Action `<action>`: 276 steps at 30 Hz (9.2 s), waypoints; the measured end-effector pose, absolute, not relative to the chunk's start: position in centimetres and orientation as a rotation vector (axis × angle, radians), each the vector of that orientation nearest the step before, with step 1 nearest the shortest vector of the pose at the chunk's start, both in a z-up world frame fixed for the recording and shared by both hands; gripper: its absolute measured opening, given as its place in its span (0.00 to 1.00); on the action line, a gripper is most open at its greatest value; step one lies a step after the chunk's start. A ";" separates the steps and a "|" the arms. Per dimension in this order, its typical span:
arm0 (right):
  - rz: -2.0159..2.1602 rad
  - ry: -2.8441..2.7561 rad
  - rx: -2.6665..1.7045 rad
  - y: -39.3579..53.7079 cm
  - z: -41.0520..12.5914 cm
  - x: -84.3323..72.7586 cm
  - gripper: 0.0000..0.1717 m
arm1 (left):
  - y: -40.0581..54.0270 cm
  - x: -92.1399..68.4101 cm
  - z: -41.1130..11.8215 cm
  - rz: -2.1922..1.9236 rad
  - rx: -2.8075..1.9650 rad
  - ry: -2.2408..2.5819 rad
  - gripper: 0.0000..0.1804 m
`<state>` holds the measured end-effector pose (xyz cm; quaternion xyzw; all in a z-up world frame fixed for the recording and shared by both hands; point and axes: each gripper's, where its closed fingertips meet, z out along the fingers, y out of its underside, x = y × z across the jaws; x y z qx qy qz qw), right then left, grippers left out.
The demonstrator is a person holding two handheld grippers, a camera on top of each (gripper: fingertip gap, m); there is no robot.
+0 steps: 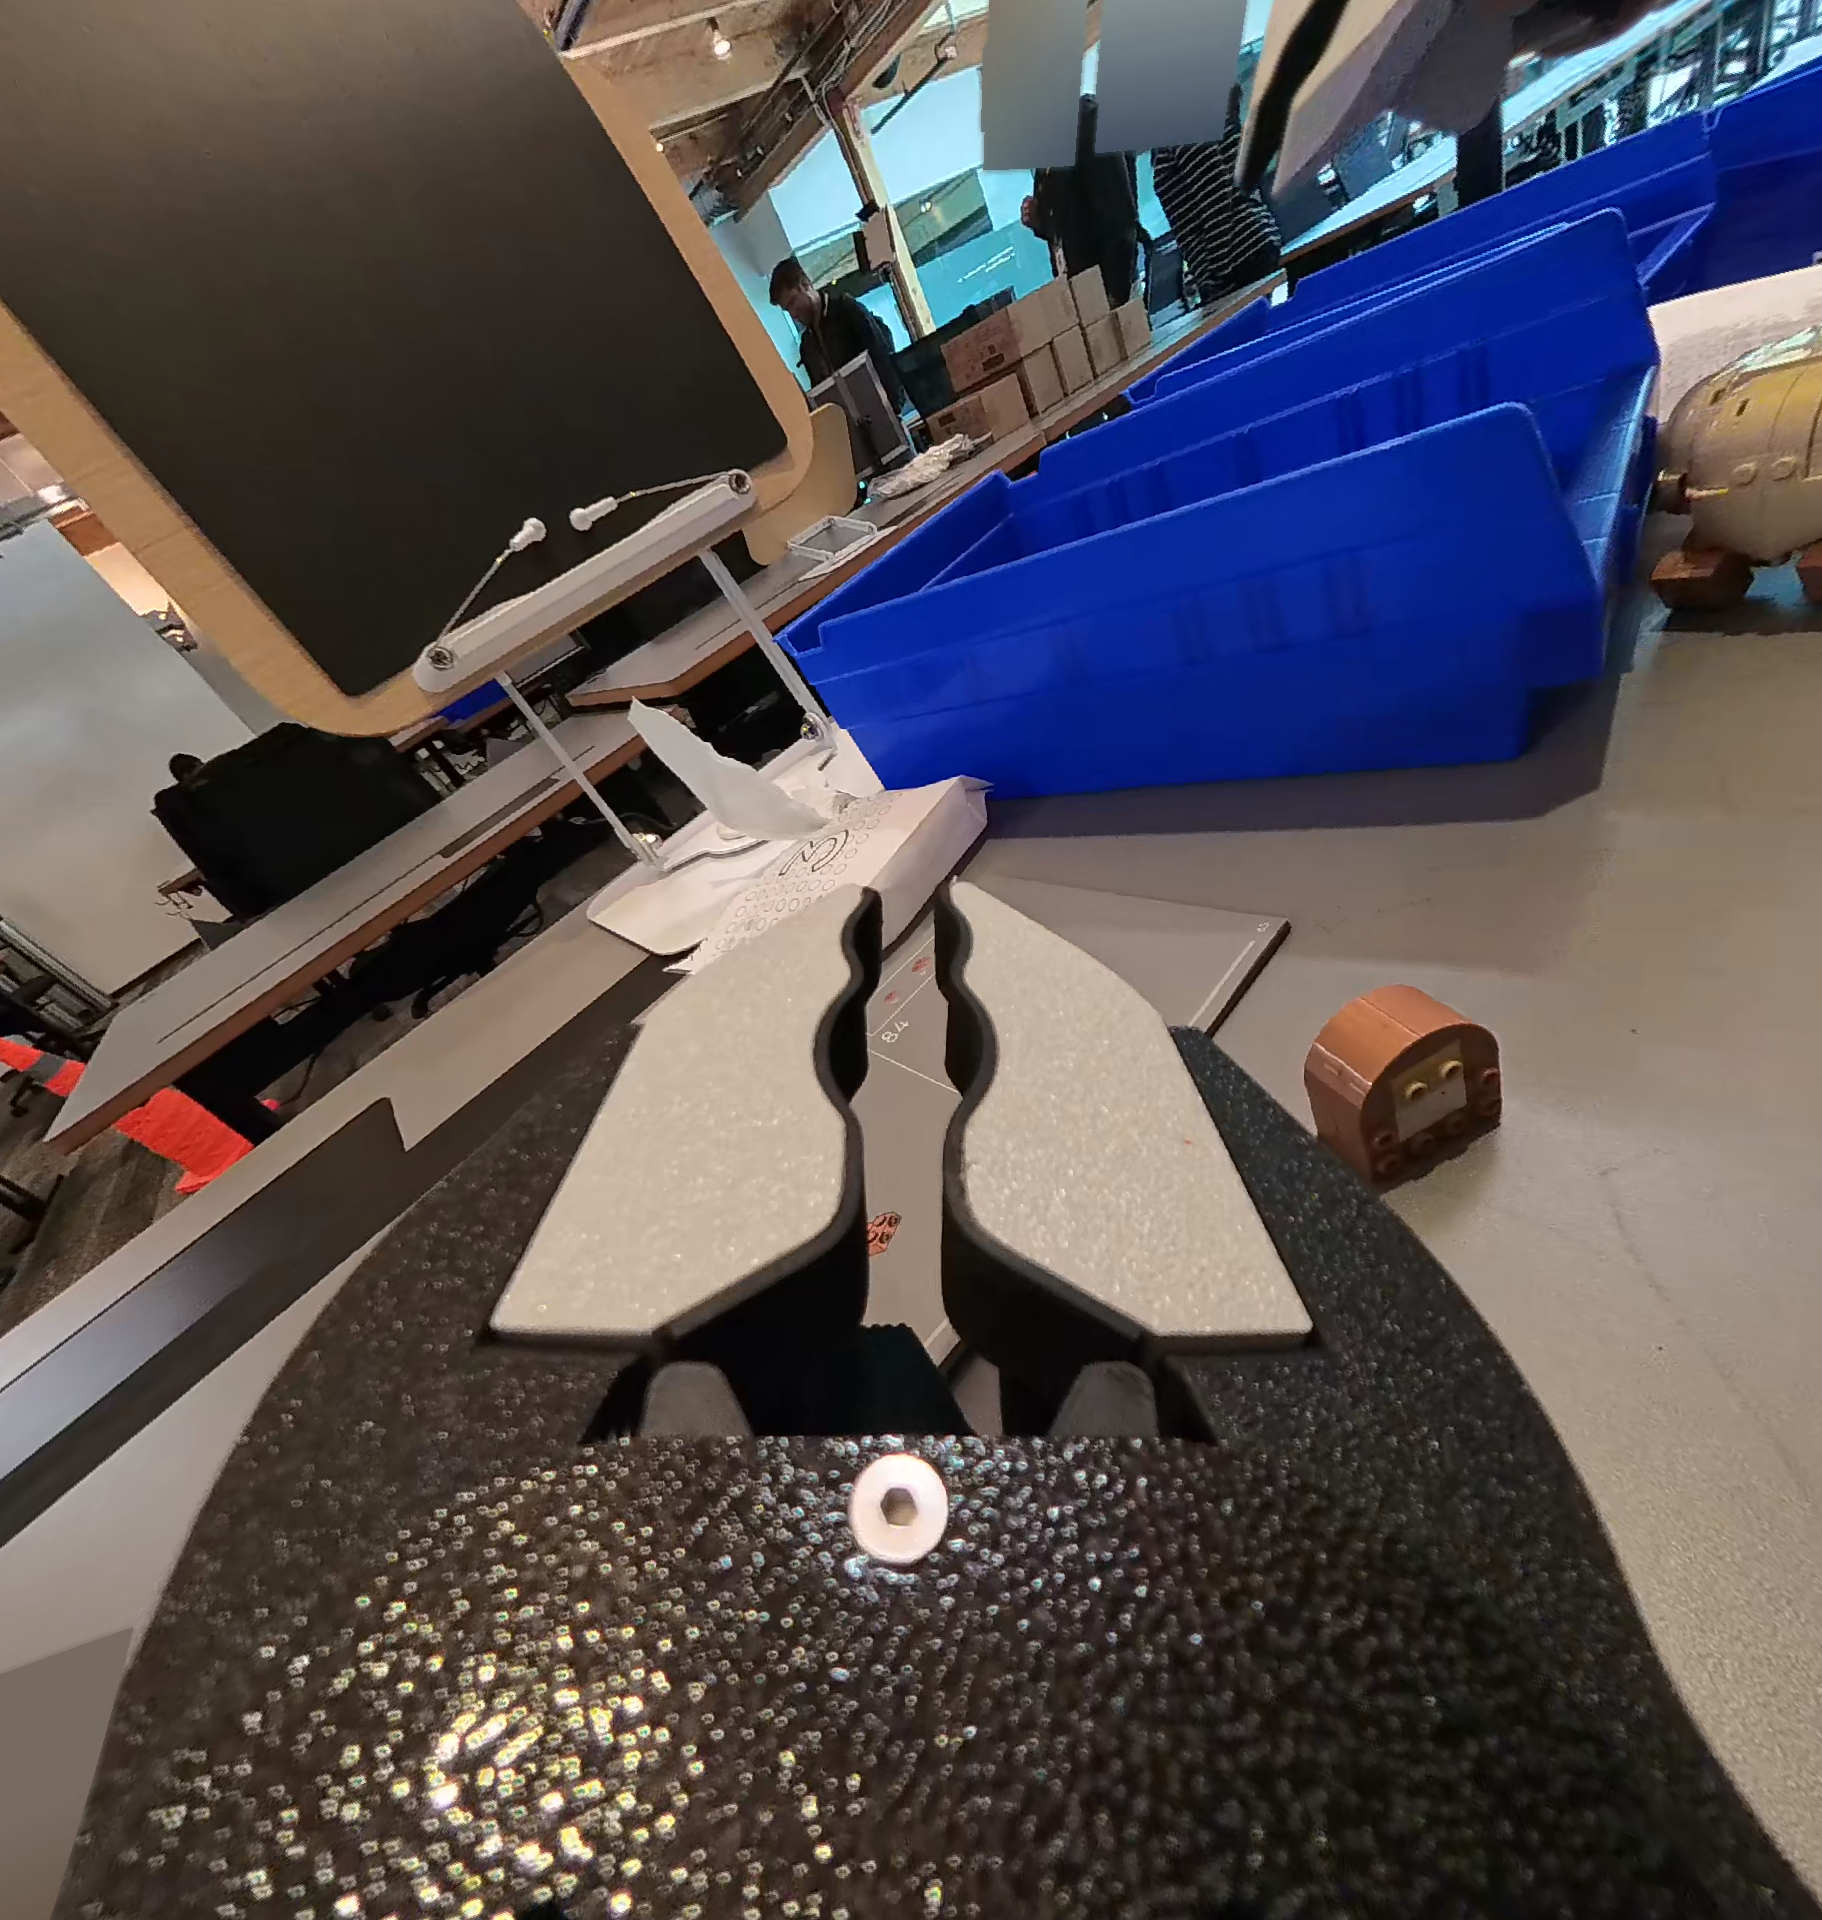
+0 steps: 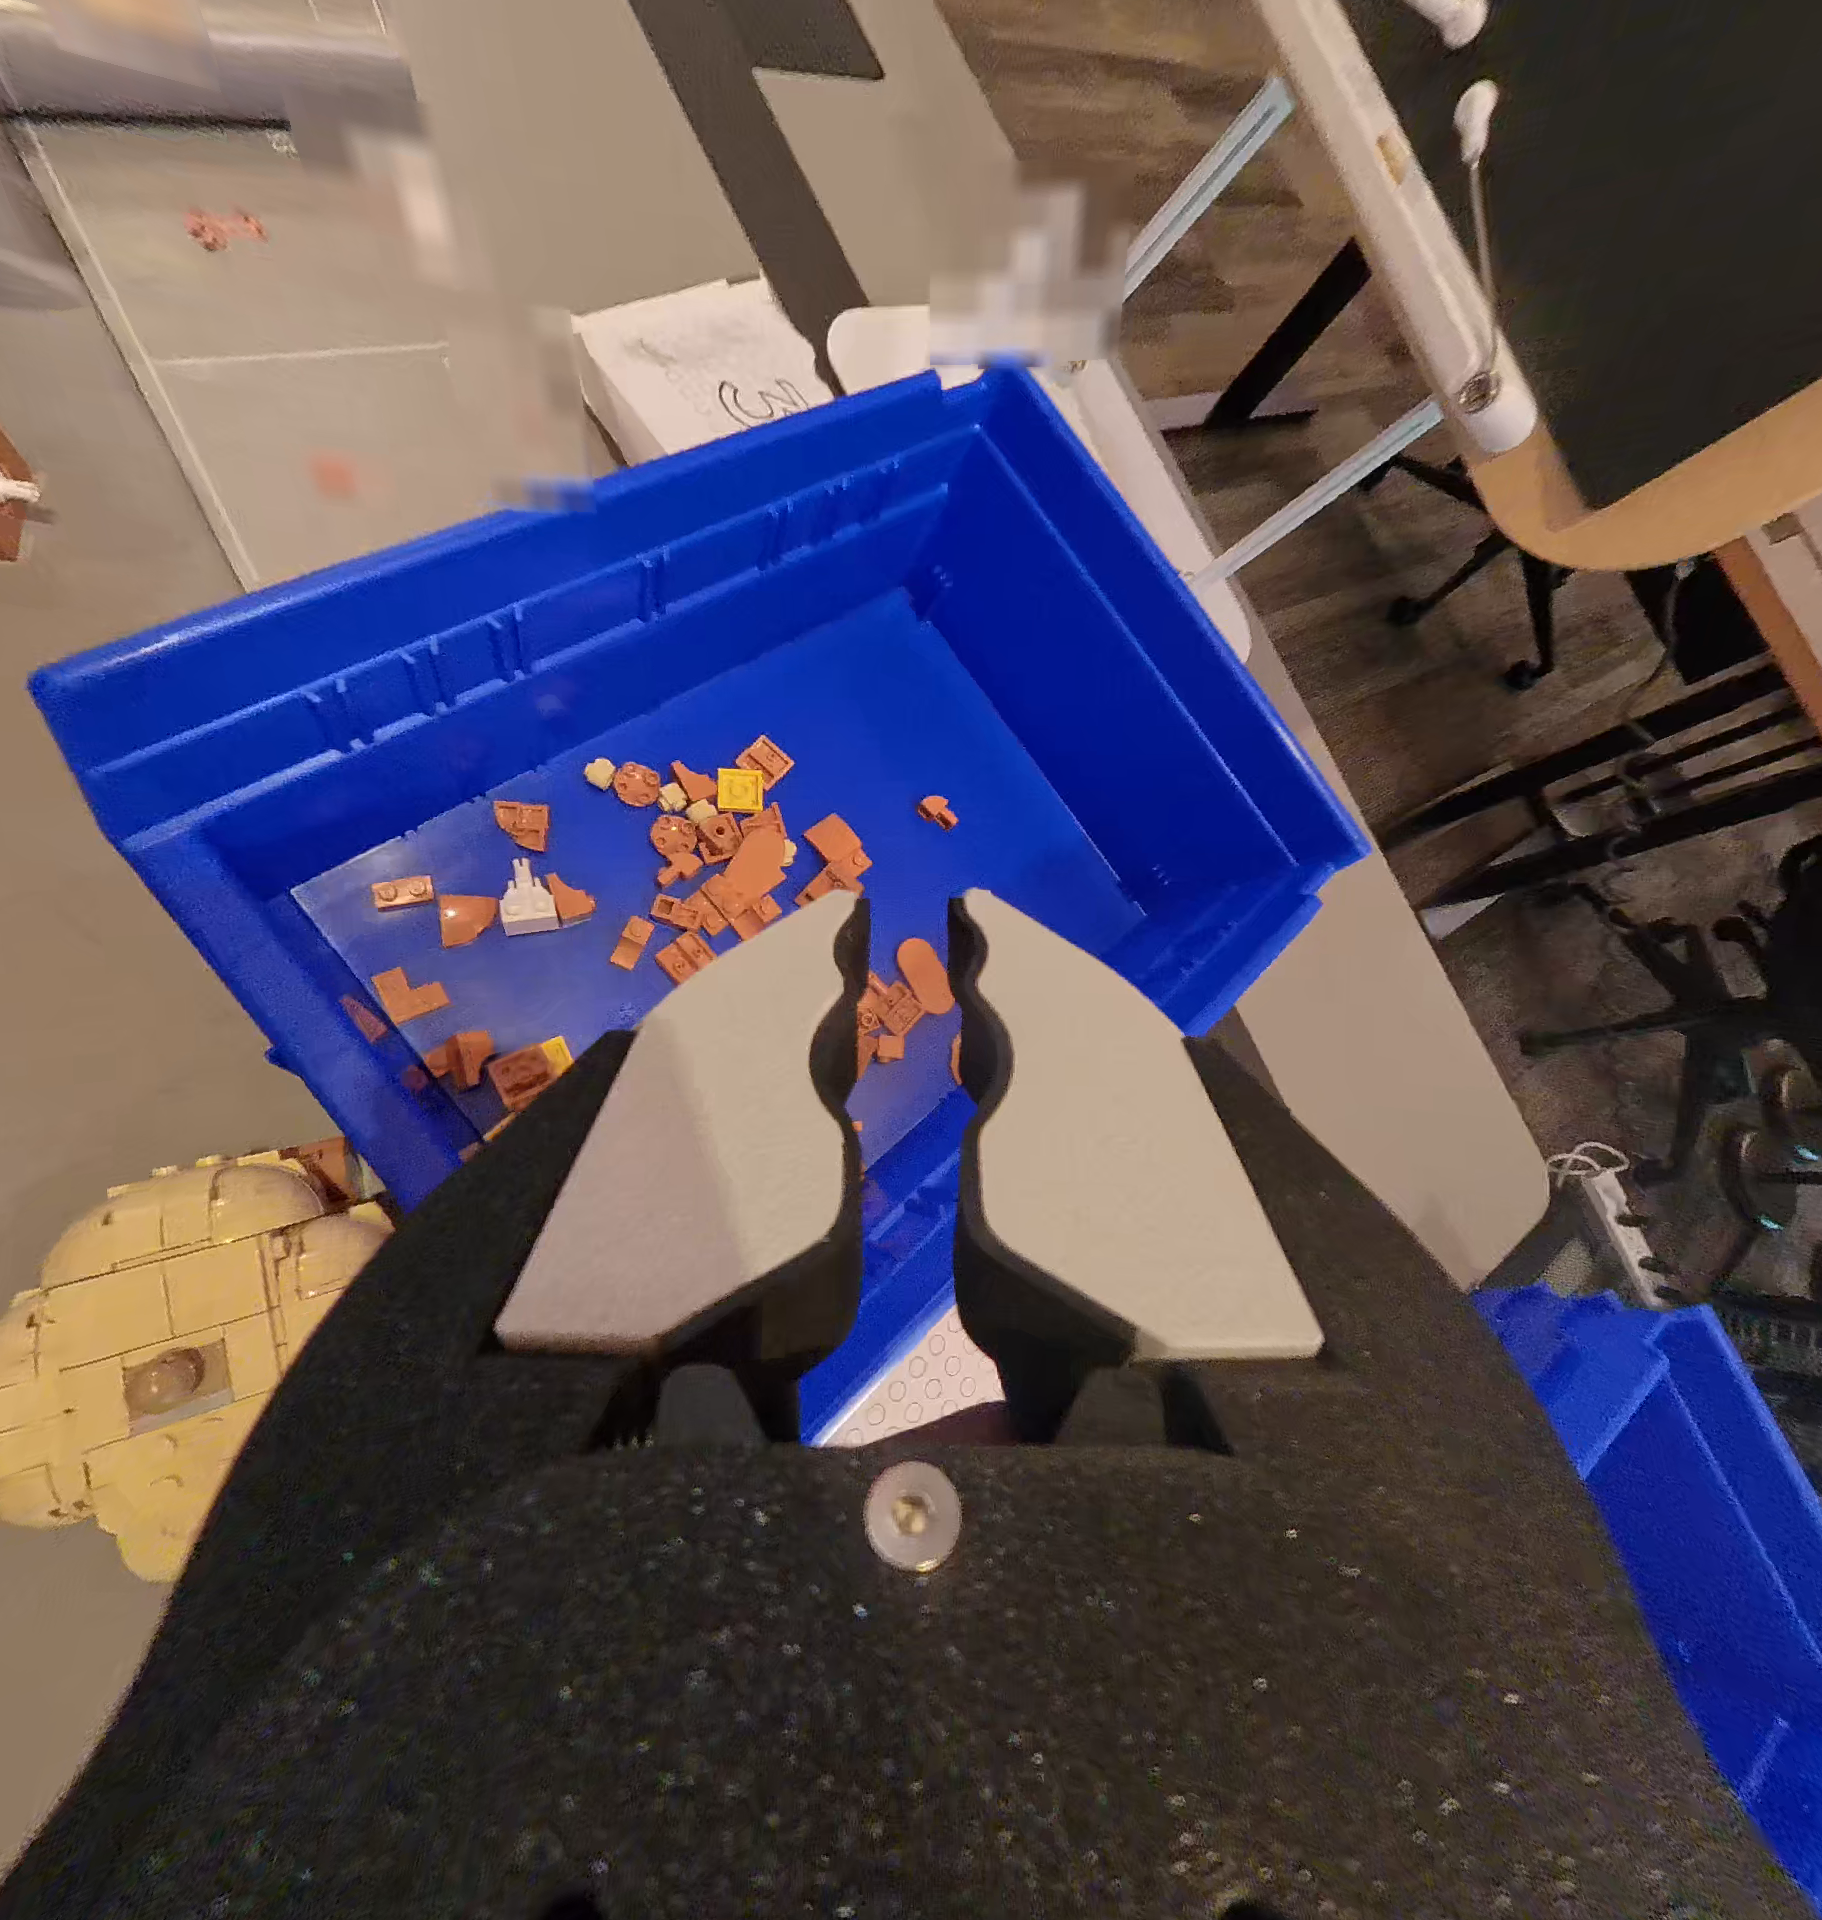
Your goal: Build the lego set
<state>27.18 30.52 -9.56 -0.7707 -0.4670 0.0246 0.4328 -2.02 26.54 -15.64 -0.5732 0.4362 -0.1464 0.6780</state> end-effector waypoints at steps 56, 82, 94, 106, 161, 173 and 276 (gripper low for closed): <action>-0.512 -2.488 -2.250 31.3 -21.6 31.1 0.08 | 26.4 -2.1 -15.9 -0.306 -1.288 1.006 0.05; -0.460 -2.475 -2.465 30.9 -24.5 32.0 0.00 | 26.1 -1.9 -16.1 -0.312 -1.284 1.027 0.05; -0.458 -2.310 -2.405 32.4 -22.0 31.2 0.00 | 26.0 -2.0 -16.1 -0.318 -1.286 1.025 0.05; -0.464 -2.329 -2.543 31.9 -23.9 31.8 0.08 | 25.9 -1.9 -16.2 -0.311 -1.287 1.036 0.05; 1.932 -0.490 -1.678 15.6 -14.1 -2.0 0.04 | 15.6 -0.7 -14.2 -0.776 -0.874 1.306 0.11; 1.717 -0.610 -1.699 14.9 -15.0 -1.7 0.07 | 14.6 -0.2 -14.9 -0.736 -0.852 1.399 0.05; 1.213 -0.704 -1.806 15.5 -17.7 -0.8 0.08 | 17.7 -1.7 -18.3 -0.623 -1.231 1.453 0.05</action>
